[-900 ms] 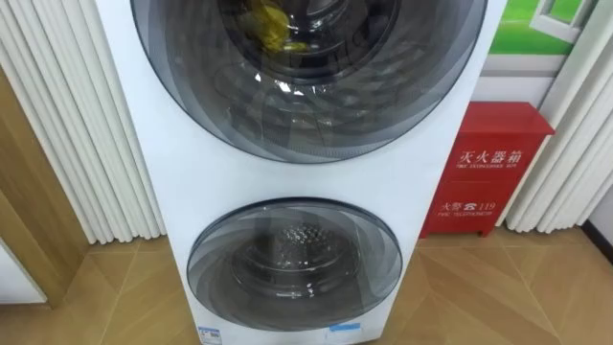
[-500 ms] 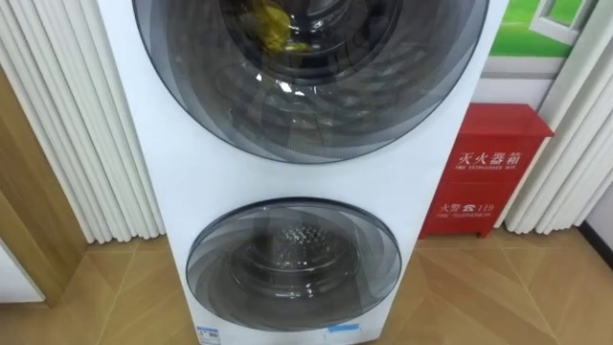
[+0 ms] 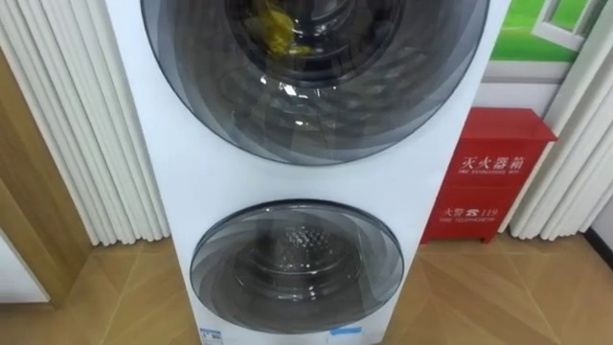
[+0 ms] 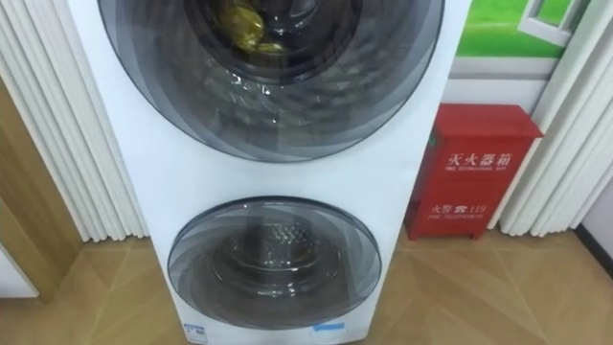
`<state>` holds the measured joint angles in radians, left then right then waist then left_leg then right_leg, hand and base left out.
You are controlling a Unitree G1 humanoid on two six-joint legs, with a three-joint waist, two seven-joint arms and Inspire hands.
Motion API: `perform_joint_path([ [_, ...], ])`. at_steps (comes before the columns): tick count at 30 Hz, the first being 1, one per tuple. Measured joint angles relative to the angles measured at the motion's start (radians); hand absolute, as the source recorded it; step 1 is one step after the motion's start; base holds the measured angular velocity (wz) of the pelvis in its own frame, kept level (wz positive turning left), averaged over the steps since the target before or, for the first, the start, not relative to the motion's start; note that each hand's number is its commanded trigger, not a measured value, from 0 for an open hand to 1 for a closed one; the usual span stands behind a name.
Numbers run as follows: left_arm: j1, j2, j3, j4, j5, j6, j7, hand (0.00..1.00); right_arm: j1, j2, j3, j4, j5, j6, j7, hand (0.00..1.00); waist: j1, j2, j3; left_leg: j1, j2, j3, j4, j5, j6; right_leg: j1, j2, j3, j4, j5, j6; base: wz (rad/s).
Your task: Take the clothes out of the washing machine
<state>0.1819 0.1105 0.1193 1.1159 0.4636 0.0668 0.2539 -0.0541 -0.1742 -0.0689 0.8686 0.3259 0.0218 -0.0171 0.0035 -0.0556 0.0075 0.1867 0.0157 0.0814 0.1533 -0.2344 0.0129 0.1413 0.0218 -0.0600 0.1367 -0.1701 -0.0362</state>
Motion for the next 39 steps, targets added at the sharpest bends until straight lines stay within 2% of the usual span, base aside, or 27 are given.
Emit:
perform_joint_path([
  [4,-0.003,0.017,-0.006,-0.018,0.003,0.021,0.003,0.0,-0.103,-0.035,-0.023,-0.154,-0.003,0.001,-0.053,0.0,0.01,-0.014,-0.0017,-0.006,-0.001,-0.001,0.001,0.0,0.0,-0.003,0.003,-0.007,0.0,0.0,0.0,0.03],
  [7,-0.005,0.029,-0.005,-0.022,0.004,0.046,0.001,0.0,-0.144,-0.05,-0.023,-0.26,0.002,0.002,-0.08,0.0,0.022,-0.021,-0.0084,-0.024,0.0,-0.002,0.002,0.0,0.0,-0.019,0.003,-0.01,0.0,0.0,0.0,0.01],
  [9,-0.009,0.029,-0.004,-0.025,0.007,0.061,-0.004,0.0,-0.181,-0.061,-0.025,-0.275,0.0,0.004,-0.092,0.0,0.024,-0.024,-0.0096,-0.027,0.0,-0.003,0.002,0.0,0.0,-0.022,0.003,-0.016,0.001,0.0,0.0,0.0],
  [10,-0.005,0.029,-0.004,-0.036,0.007,0.061,-0.005,0.0,-0.203,-0.067,-0.029,-0.297,-0.014,0.014,-0.106,0.0,0.031,-0.022,-0.0089,-0.027,0.0,-0.004,0.001,0.0,0.0,-0.021,0.003,-0.018,0.003,0.0,0.0,0.0],
  [14,0.006,0.035,-0.005,-0.04,0.009,0.061,-0.006,0.0,-0.283,-0.084,-0.029,-0.33,-0.041,0.015,-0.136,0.0,0.033,-0.02,-0.0085,-0.021,0.005,-0.005,-0.001,0.0,0.0,-0.018,0.004,-0.028,0.014,0.0,0.0,0.0],
  [17,0.014,0.035,-0.005,-0.061,0.009,0.08,-0.023,0.0,-0.364,-0.124,-0.029,-0.332,-0.047,0.016,-0.153,0.0,0.034,-0.022,-0.0092,-0.023,0.006,-0.008,-0.002,0.0,0.0,-0.021,0.001,-0.034,0.014,0.0,0.0,0.0],
  [21,0.008,0.037,-0.005,-0.078,0.009,0.089,-0.028,0.0,-0.418,-0.143,-0.029,-0.346,-0.048,0.022,-0.169,0.0,0.041,-0.023,-0.0097,-0.036,0.005,-0.008,-0.002,0.0,0.0,-0.035,0.001,-0.036,0.015,0.0,0.0,-0.02],
  [26,0.006,0.036,-0.002,-0.094,0.01,0.094,-0.03,0.0,-0.425,-0.146,-0.029,-0.431,-0.091,0.037,-0.188,0.0,0.058,-0.028,-0.0123,-0.043,0.006,-0.008,-0.002,0.0,0.0,-0.047,0.004,-0.032,0.015,0.0,0.0,-0.07],
  [31,0.006,0.042,-0.005,-0.097,0.01,0.103,-0.049,0.0,-0.44,-0.151,-0.019,-0.572,-0.229,0.044,-0.201,0.0,0.057,-0.036,-0.0167,-0.039,0.008,-0.007,-0.002,0.0,0.0,-0.044,0.011,-0.028,0.016,0.0,0.0,0.0],
  [36,0.006,0.045,-0.006,-0.097,0.008,0.101,-0.049,0.0,-0.446,-0.152,0.008,-0.617,-0.282,0.047,-0.206,0.0,0.059,-0.055,-0.0119,-0.034,0.01,-0.007,-0.003,0.0,0.0,-0.039,0.014,-0.025,0.015,0.0,0.0,-0.02],
  [39,0.01,0.045,-0.006,-0.096,0.011,0.103,-0.049,0.0,-0.445,-0.152,0.009,-0.681,-0.322,0.078,-0.223,0.0,0.06,-0.055,-0.011,-0.037,0.009,-0.003,-0.003,0.0,0.0,-0.047,0.013,-0.023,0.015,0.0,0.0,-0.1],
])
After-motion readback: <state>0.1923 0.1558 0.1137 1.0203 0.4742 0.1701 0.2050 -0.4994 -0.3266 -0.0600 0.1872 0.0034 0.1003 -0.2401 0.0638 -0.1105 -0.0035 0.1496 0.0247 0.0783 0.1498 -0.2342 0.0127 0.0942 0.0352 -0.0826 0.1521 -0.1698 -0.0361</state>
